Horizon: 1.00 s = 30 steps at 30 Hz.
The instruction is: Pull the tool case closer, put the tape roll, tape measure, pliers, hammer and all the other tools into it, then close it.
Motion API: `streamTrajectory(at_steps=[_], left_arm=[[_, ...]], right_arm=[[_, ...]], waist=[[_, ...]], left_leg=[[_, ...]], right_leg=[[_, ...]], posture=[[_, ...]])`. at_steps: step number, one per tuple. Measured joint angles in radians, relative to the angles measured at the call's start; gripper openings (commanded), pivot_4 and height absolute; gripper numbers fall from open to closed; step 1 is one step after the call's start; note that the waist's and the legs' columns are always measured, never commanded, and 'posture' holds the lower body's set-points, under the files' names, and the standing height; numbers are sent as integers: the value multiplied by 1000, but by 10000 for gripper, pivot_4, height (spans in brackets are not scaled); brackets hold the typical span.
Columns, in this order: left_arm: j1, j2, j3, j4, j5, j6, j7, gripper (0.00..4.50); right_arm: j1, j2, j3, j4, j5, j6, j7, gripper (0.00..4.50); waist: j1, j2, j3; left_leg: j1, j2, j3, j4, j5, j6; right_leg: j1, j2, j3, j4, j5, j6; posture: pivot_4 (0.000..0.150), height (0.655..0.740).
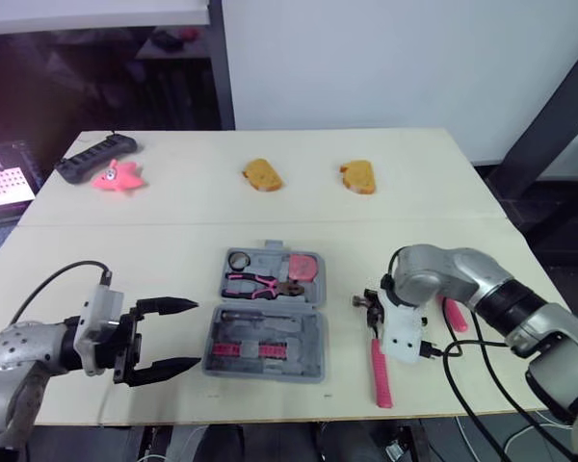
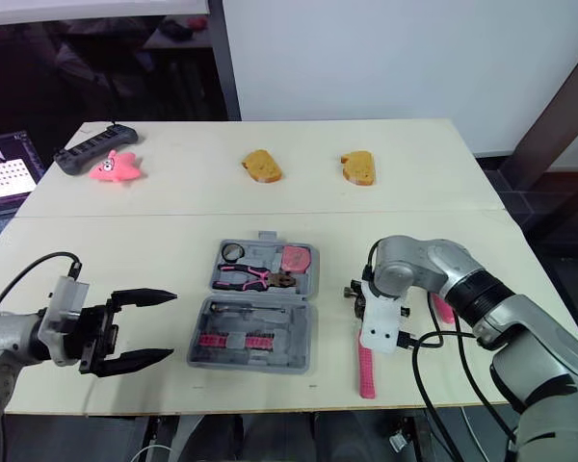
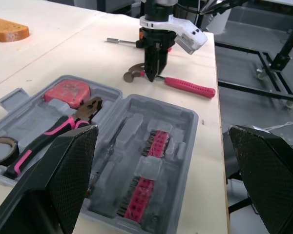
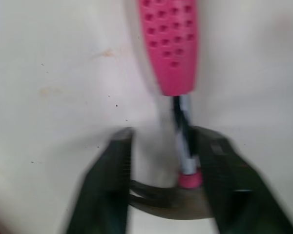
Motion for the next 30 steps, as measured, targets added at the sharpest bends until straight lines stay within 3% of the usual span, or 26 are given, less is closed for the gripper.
streamTrajectory(at_steps=[1,8,12,17,22,24,26,30], left_arm=[[-1,0,0,2,1,-1,0,45000],[-27,-9,-11,6,3,-2,4,45000],[-35,-11,-15,24,7,-1,3,45000],[-62,-14,-32,53,23,-4,0,45000],[-74,-21,-49,67,24,-5,-10,45000],[-78,-21,-53,78,24,-5,-19,45000],[-88,-20,-55,84,24,-5,-25,45000],[-101,-20,-59,94,24,-4,-39,45000]], right_arm=[[2,1,-3,-2,-2,3,-4,508],[40,-24,-50,-40,73,69,18,508],[94,-157,-145,-222,389,248,160,508],[135,-277,-377,-532,829,912,209,508],[149,-190,-563,-752,995,2018,-124,508],[225,-93,-661,-803,1022,2322,-254,508],[349,-16,-752,-828,1070,2449,-398,508],[563,129,-940,-900,1237,2487,-725,508]], waist=[[0,0,0],[3,3,2],[11,14,8],[5,15,9],[12,14,9],[21,13,8],[32,14,8],[35,14,8]], left_leg=[[0,0,0,0,0,0],[-2,0,0,0,0,0],[-5,-1,-1,0,0,1],[-5,0,-2,0,-2,3],[-9,0,-3,1,0,1],[-15,0,-4,2,0,1],[-23,-1,-4,5,-1,1],[-30,-1,-4,5,-1,1]], right_leg=[[0,0,0,0,0,0],[-2,0,0,1,1,1],[-4,-1,0,1,3,5],[-5,0,-1,1,2,5],[-8,0,-1,1,1,1],[-12,0,-2,1,2,3],[-18,0,-3,1,3,5],[-25,0,-3,1,4,7]], posture=[[1500,7400],[1500,7400],[1500,7400],[1500,7400],[1500,7400],[1500,7400],[1500,7400],[1500,7400]])
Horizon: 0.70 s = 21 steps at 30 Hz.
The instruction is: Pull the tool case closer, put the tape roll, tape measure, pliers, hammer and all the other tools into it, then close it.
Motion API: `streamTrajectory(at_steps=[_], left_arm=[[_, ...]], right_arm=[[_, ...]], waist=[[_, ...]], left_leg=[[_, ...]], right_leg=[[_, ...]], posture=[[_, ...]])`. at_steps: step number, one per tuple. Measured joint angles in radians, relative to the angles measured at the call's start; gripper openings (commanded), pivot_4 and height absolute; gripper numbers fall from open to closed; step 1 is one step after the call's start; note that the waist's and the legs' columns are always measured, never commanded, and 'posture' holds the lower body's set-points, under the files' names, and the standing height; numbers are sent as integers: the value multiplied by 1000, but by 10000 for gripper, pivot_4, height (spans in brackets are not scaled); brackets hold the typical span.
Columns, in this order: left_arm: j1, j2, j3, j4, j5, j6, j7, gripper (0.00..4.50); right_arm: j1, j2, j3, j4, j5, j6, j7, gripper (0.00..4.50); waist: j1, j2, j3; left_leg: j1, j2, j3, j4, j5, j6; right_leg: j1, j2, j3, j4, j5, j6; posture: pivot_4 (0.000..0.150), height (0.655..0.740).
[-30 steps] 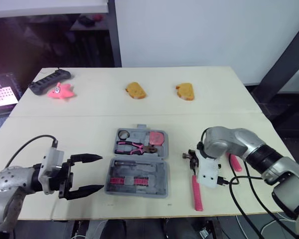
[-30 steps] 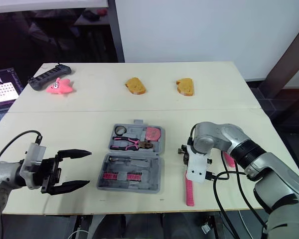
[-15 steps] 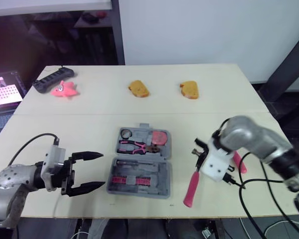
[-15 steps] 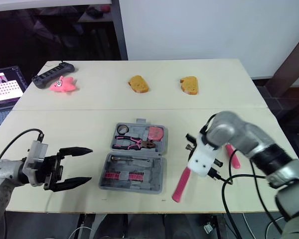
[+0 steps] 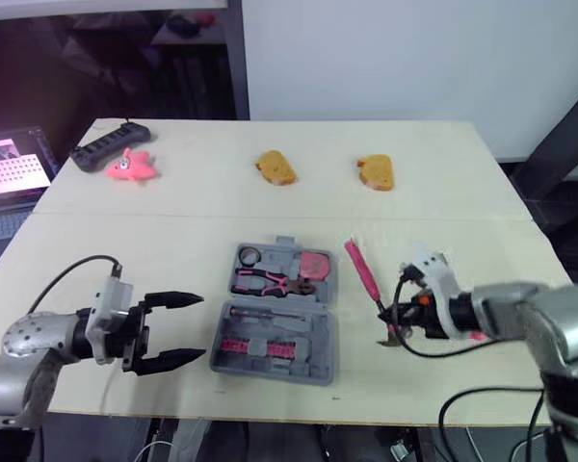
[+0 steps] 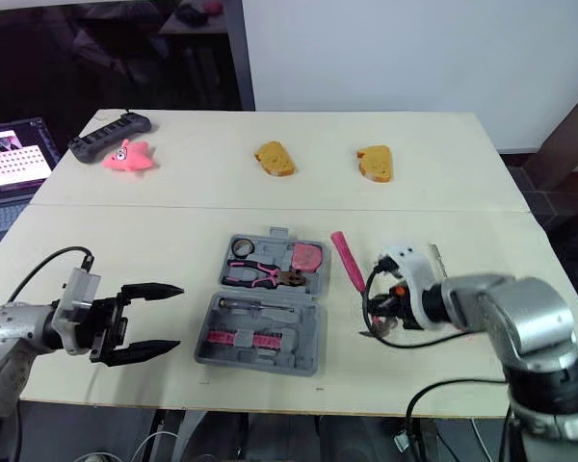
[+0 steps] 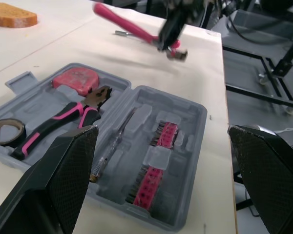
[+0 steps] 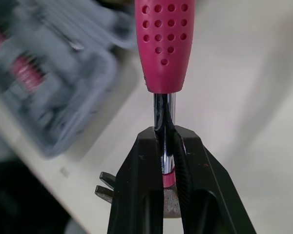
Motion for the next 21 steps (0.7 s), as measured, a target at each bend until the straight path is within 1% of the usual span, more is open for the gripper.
streamTrajectory(at_steps=[2,4,5,7,8,9,12,15,19,21], left_arm=[[-9,0,-5,3,0,4,-1,45000],[-13,0,-11,2,0,6,-2,45000],[-12,0,-13,2,0,8,-3,45000],[-12,0,-13,2,-1,8,-4,45000],[-9,0,-13,2,-1,9,-5,45000],[-8,0,-13,2,-1,10,-5,45000],[5,2,-12,-6,-1,13,-5,45000],[6,3,-12,-14,-1,23,-5,45000],[9,3,-11,-14,-1,24,-5,45000],[8,3,-11,-14,-1,24,-5,45000]], right_arm=[[75,116,-72,-67,85,0,-193,508],[125,243,-104,-99,158,0,-380,508],[145,313,-115,-113,197,0,-501,508],[153,378,-135,-129,235,0,-633,508],[164,460,-157,-142,263,0,-760,508],[169,491,-160,-144,274,-3,-813,508],[181,668,-188,-158,297,-12,-1061,508],[176,725,-196,-136,310,-14,-1201,508],[145,737,-193,-47,335,-14,-1278,508],[127,738,-194,-30,343,-12,-1294,9181]], waist=[[-5,-1,-1],[-14,-1,-1],[-21,0,-1],[-27,0,-1],[-28,-2,-3],[-29,-2,-4],[-28,-7,-9],[-28,-8,-10],[-27,-8,-10],[-29,-9,-11]], left_leg=[[0,1,0,-1,0,0],[1,2,-1,-1,0,0],[1,2,-1,-1,1,-1],[0,1,0,-1,1,-2],[1,2,-1,-1,1,-2],[1,2,-1,-1,1,-2],[3,2,-1,-5,2,-2],[3,2,-1,-6,2,-2],[3,2,-1,-6,2,-2],[3,2,-1,-6,2,-2]], right_leg=[[-2,1,0,1,0,0],[-2,2,0,2,0,0],[-2,2,1,3,0,-1],[-2,2,1,2,0,-1],[-2,2,1,3,0,-1],[-2,2,1,3,0,-1],[-2,2,1,3,0,-1],[-2,2,1,2,0,-1],[-2,2,0,1,0,-1],[-2,2,0,1,0,-1]], posture=[[1500,7400],[1500,7400],[1500,7400],[1500,7400],[1500,7400],[1500,7400],[1500,7400],[1500,7400],[1500,7400],[1500,7400]])
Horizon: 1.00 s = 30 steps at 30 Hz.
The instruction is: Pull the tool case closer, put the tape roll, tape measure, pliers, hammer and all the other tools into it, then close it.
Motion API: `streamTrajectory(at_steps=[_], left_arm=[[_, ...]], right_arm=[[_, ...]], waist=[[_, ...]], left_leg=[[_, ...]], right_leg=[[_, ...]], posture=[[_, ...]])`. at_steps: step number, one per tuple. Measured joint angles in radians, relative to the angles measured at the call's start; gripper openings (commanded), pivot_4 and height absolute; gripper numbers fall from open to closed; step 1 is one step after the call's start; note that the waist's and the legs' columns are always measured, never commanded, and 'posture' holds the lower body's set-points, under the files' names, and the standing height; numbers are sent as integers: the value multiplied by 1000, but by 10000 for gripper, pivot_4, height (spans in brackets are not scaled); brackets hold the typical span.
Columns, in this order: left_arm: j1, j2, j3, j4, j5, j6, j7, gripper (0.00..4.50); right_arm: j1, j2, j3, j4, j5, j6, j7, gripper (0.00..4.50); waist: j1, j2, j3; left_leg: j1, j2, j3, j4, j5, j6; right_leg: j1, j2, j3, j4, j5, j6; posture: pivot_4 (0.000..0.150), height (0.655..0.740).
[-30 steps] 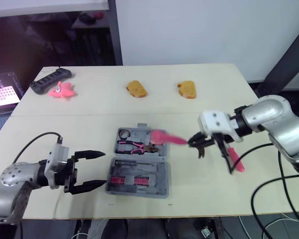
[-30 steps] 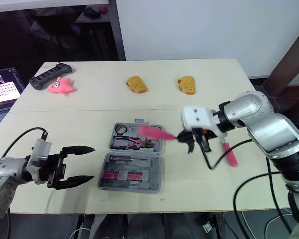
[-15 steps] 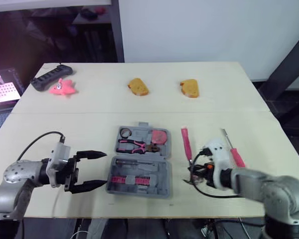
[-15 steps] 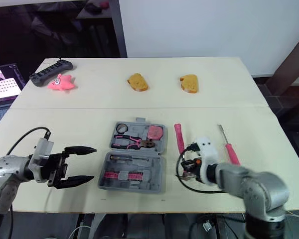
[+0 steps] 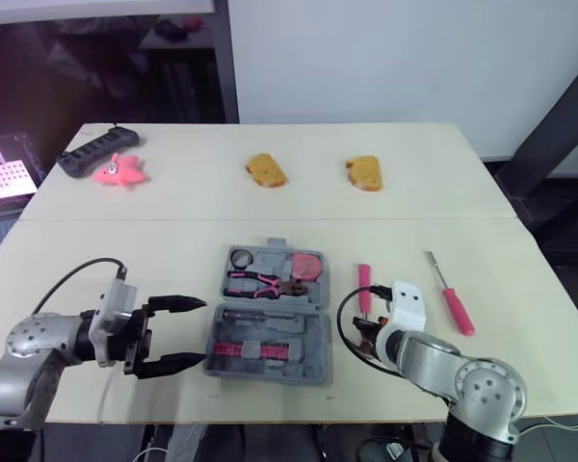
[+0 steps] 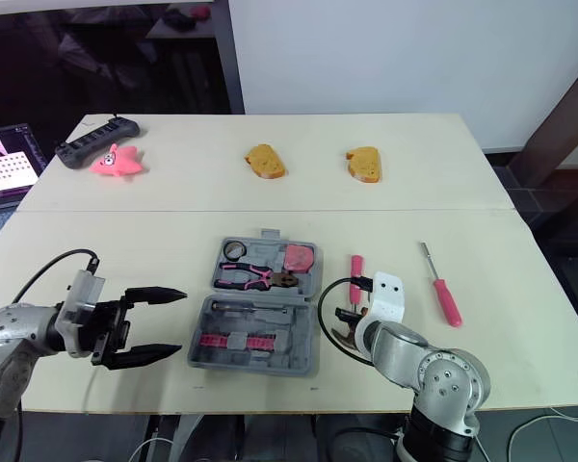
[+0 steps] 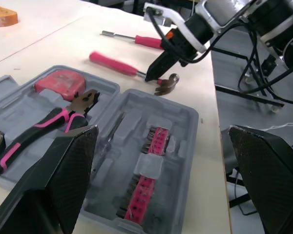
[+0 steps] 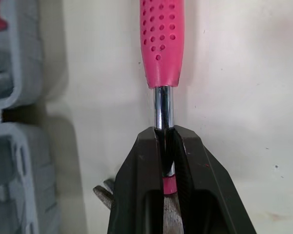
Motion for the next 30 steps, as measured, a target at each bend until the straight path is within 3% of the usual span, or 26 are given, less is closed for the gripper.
streamTrajectory(at_steps=[1,5,8,14,20,30], left_arm=[[-1,0,0,0,0,0,0,45000],[-4,0,0,0,0,1,1,45000],[1,0,0,0,0,3,1,45000],[-2,4,2,0,0,6,1,45000],[-2,4,2,0,-1,11,3,45000],[-14,5,2,0,-1,28,3,45000]], right_arm=[[-13,2,-1,13,1,1,-1,11539],[-47,3,1,29,-2,13,6,30172],[-35,-88,23,-1,1,13,38,44646],[45,-369,112,-276,52,12,166,44646],[82,-354,300,-354,-53,-71,235,44646],[183,-345,406,-159,-353,-288,292,44646]], waist=[[-2,0,0],[-1,0,0],[7,1,0],[-6,2,0],[-1,2,0],[-2,1,0]], left_leg=[[1,0,0,0,0,0],[5,0,0,1,0,0],[3,-1,0,1,0,0],[3,1,0,-2,0,1],[2,0,1,0,0,1],[3,0,2,0,0,0]], right_leg=[[0,0,0,0,0,0],[5,0,0,-1,-2,-3],[6,-1,0,-2,-2,-3],[2,1,1,-1,-1,0],[2,0,2,-1,-1,-1],[2,1,2,-1,-3,-3]], posture=[[1500,7400],[1500,7400],[1500,7400],[1500,7400],[1500,7400],[1500,7400]])
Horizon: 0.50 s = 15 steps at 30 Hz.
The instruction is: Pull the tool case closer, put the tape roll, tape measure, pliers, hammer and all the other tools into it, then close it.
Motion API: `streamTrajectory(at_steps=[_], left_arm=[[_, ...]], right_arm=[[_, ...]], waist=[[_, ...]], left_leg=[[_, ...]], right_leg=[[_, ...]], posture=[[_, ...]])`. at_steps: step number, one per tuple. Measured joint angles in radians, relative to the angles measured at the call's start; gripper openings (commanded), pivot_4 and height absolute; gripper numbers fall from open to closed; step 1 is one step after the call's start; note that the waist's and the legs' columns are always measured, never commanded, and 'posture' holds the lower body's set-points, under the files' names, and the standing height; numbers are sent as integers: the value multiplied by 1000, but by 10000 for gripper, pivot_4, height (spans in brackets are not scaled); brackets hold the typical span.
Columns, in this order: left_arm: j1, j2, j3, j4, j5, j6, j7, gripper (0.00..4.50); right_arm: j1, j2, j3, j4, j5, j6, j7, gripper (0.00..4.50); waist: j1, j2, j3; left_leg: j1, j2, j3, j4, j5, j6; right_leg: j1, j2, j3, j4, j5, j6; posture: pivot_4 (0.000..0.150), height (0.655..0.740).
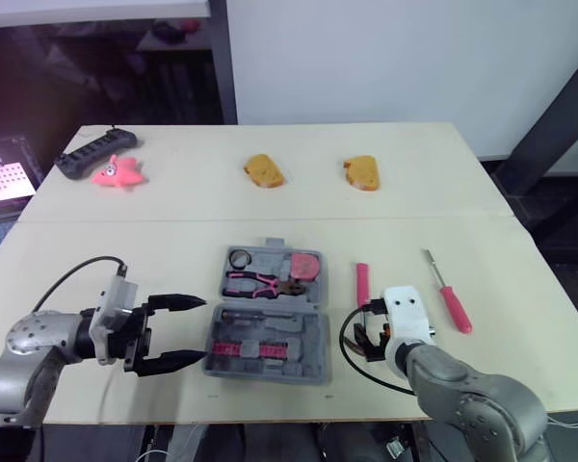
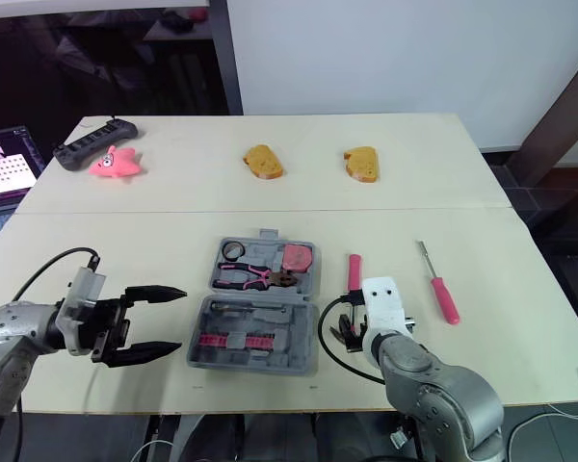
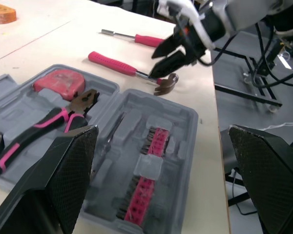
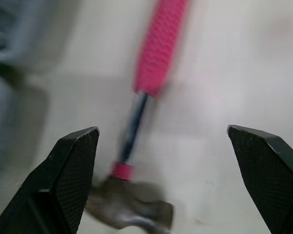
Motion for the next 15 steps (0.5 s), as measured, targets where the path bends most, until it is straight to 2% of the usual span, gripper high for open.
streamTrajectory(at_steps=[7,8,10,15], left_arm=[[-7,5,0,0,0,13,0,45000],[-7,5,0,0,0,15,0,45000],[-7,5,0,0,0,16,0,45000],[-7,5,0,0,0,17,1,45000]], right_arm=[[2,47,62,103,-122,-128,81,44646],[3,49,65,106,-134,-134,91,39167],[12,60,70,109,-156,-139,105,32002],[26,89,67,109,-196,-133,134,7535]], waist=[[1,0,0],[1,0,0],[1,0,0],[3,-5,-3]], left_leg=[[0,0,0,0,0,0],[0,0,0,0,0,0],[1,0,0,0,0,0],[1,0,0,0,0,0]], right_leg=[[0,0,0,0,1,2],[0,0,0,0,1,2],[1,0,0,0,1,1],[2,0,0,0,1,1]], posture=[[1500,7400],[1500,7400],[1500,7400],[1500,7400]])
